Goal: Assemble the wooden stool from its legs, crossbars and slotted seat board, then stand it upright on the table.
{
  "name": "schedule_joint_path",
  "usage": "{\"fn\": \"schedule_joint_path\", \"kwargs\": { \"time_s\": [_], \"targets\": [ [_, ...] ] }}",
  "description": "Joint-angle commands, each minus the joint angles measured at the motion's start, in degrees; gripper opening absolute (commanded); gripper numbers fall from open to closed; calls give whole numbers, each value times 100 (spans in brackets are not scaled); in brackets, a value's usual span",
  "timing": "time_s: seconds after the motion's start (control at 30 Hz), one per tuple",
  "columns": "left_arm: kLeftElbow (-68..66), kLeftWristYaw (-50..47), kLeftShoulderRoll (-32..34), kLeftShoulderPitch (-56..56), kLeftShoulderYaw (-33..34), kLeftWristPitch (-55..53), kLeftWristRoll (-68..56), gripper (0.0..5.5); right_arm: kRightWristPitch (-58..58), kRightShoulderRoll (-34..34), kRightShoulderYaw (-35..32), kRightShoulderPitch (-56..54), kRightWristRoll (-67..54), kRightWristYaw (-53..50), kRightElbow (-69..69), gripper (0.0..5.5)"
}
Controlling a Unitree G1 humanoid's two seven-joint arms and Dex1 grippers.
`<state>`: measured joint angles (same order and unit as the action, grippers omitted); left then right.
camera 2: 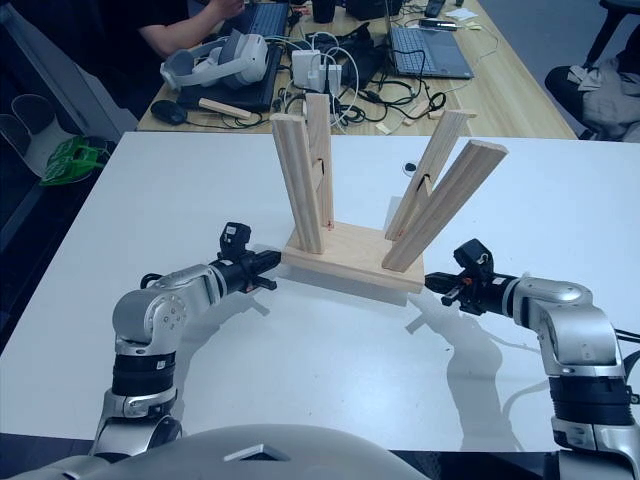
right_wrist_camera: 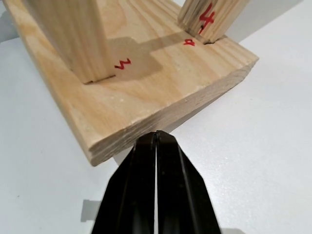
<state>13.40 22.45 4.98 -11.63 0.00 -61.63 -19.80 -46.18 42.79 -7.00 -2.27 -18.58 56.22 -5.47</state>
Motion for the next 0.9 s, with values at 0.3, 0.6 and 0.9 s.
{"fn": "schedule_joint_path", "kwargs": {
  "time_s": [0.3, 0.6, 0.9],
  "targets": [
    [256, 741, -481, -200, -210, 9, -1129, 3, -187, -664, -32, -574, -841, 243, -478, 0],
    [326, 737, -540, -234, -135, 192, -1411, 3, -401, -798, -178, -680, -999, 229, -561, 0],
    [365, 758, -519, -258, -108, 243, -1641, 3, -514, -896, -293, -759, -1075, 233, -575, 0]
  ]
}}
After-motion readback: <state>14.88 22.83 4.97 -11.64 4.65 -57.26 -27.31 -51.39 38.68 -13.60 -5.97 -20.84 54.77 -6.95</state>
